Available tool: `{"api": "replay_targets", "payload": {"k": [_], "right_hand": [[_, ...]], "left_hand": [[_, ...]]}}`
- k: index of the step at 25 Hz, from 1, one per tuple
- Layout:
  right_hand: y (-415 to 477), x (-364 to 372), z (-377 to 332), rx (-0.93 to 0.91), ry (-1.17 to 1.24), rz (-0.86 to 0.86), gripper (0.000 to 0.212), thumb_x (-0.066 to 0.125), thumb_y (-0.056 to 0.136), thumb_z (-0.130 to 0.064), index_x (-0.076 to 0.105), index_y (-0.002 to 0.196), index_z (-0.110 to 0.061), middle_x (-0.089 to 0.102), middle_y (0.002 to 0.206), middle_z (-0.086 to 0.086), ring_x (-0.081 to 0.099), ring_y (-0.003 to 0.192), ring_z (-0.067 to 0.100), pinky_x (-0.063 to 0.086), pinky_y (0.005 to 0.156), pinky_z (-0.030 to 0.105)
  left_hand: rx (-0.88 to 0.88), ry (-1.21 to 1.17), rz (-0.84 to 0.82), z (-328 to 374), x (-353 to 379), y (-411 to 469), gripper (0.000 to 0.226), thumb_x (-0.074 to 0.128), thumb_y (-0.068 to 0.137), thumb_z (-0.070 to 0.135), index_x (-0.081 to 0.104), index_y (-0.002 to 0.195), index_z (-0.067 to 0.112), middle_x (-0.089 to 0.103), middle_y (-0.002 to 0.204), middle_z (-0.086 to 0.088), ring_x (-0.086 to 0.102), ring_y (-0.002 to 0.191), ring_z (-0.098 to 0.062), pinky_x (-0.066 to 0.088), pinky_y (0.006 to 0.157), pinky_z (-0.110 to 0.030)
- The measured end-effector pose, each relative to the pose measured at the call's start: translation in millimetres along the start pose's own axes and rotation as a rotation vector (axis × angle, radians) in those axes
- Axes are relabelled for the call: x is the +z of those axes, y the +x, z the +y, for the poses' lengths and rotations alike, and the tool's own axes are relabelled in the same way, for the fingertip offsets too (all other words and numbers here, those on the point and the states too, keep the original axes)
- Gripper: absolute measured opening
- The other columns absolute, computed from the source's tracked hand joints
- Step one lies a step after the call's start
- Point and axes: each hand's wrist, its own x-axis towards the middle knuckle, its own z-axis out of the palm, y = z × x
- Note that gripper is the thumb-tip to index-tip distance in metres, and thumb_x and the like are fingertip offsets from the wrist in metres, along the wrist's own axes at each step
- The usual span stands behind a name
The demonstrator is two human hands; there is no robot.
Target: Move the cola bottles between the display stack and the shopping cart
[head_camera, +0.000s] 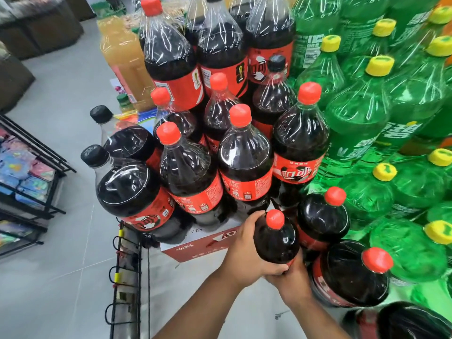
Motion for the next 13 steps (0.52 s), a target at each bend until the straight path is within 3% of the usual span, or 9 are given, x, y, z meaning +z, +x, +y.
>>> {"api": "replay_targets", "payload": {"k": [2,6,8,11,13], "right_hand": [[1.4,1.1,-2.3,0.038,0.024,0.011,0.102,0.087,0.054,-0.015,0.037,0.141,-0.03,0.06,0.127,-0.014,0.059,0.119,0.012,0.054,0.09,0.038],[-1.4,5.1,-5.6,0.077,-0.05,0.095,0.072,0.079,0.073,0.0,0.044,0.132,-0.024,0.06,0.107,-0.007,0.062,0.093,0.011,0.05,0.077,0.029],[-1.0,5.6,-2.9,0.087,-0.08,0.138,0.066,0.074,0.079,0.0,0.044,0.132,-0.023,0.058,0.106,-0.002,0.062,0.096,0.02,0.049,0.079,0.032],[0.9,6.4,-5.4,0.112,-0.115,0.139,0.066,0.076,0.079,-0.003,0.043,0.135,-0.019,0.059,0.108,0.0,0.06,0.096,0.02,0.047,0.078,0.03],[3.2,5.4,-7.9,0.125,-0.12,0.14,0.066,0.077,0.078,-0.003,0.044,0.134,-0.016,0.058,0.106,0.0,0.059,0.094,0.02,0.046,0.077,0.031]], "left_hand": [[0.004,-0.004,0.003,-2.4,0.2,1.9,0.118,0.1,0.048,0.032,0.034,0.146,0.044,0.054,0.142,0.014,0.051,0.134,-0.008,0.046,0.111,-0.038],[0.027,0.01,0.012,-4.2,1.5,4.1,0.117,0.099,0.05,0.033,0.034,0.146,0.043,0.051,0.145,0.014,0.049,0.137,-0.008,0.044,0.113,-0.038],[0.051,0.025,0.004,-2.2,2.3,5.8,0.116,0.098,0.05,0.032,0.033,0.145,0.046,0.047,0.146,0.014,0.046,0.137,-0.006,0.042,0.114,-0.034],[0.074,0.05,-0.013,0.0,2.8,7.0,0.116,0.099,0.054,0.028,0.031,0.146,0.044,0.03,0.143,0.012,0.041,0.132,-0.001,0.033,0.107,-0.006],[0.062,0.053,-0.001,0.0,2.1,7.6,0.118,0.099,0.056,0.027,0.029,0.151,0.039,0.021,0.132,0.014,0.039,0.127,-0.002,0.026,0.098,0.005]]}}
